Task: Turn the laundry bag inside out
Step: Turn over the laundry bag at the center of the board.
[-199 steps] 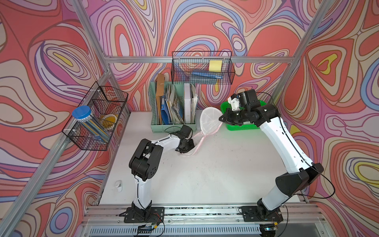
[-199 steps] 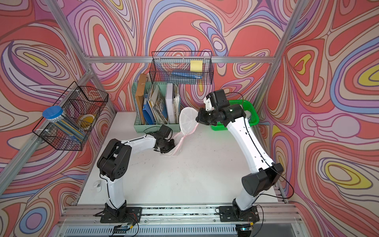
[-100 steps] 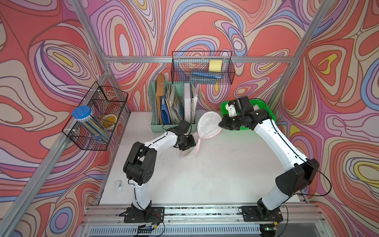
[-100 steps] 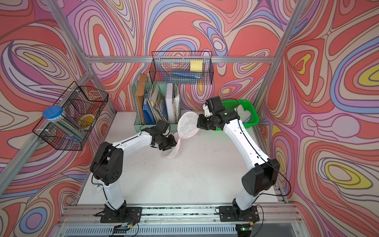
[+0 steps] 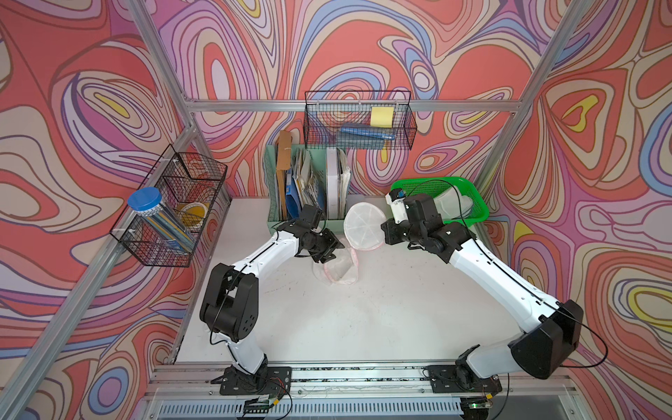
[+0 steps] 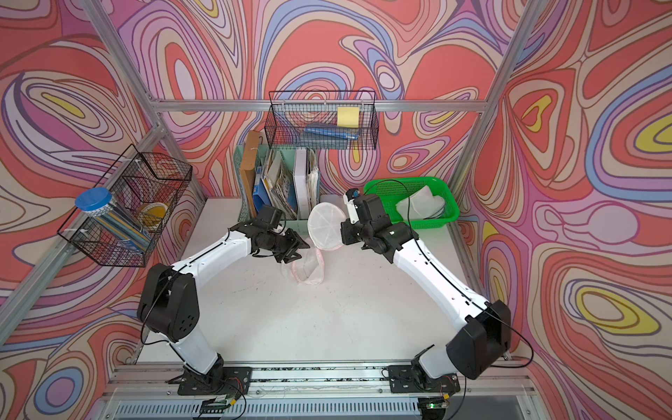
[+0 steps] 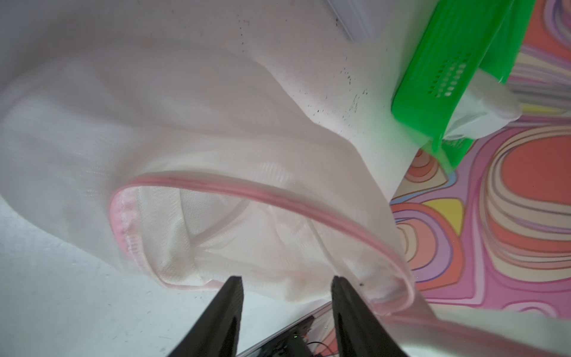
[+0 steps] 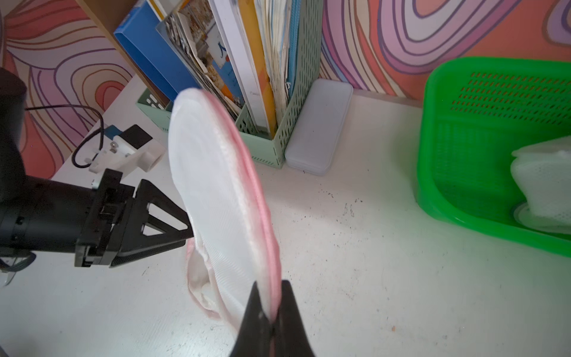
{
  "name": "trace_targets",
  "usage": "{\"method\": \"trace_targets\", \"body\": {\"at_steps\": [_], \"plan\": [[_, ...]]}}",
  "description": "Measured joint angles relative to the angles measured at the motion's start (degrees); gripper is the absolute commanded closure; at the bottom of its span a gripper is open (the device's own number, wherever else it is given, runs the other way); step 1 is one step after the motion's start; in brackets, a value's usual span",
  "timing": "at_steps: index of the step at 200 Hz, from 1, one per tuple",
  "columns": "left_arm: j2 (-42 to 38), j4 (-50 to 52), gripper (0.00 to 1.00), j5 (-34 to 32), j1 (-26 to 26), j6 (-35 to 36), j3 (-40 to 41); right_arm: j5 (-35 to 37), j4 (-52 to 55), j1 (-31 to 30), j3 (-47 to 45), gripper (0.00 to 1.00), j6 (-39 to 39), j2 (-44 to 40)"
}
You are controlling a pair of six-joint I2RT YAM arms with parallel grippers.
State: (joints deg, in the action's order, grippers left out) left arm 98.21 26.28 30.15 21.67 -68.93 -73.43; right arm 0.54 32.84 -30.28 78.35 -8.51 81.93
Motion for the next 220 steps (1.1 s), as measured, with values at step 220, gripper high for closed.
{"method": "trace_targets", "body": {"at_steps": [220], "plan": [[0.55,-20.04,0.81,1.42,-0.66,-22.58,3.93,3.13,-9.97,-2.58,-8.20,1.00,5.51,-4.13]]}}
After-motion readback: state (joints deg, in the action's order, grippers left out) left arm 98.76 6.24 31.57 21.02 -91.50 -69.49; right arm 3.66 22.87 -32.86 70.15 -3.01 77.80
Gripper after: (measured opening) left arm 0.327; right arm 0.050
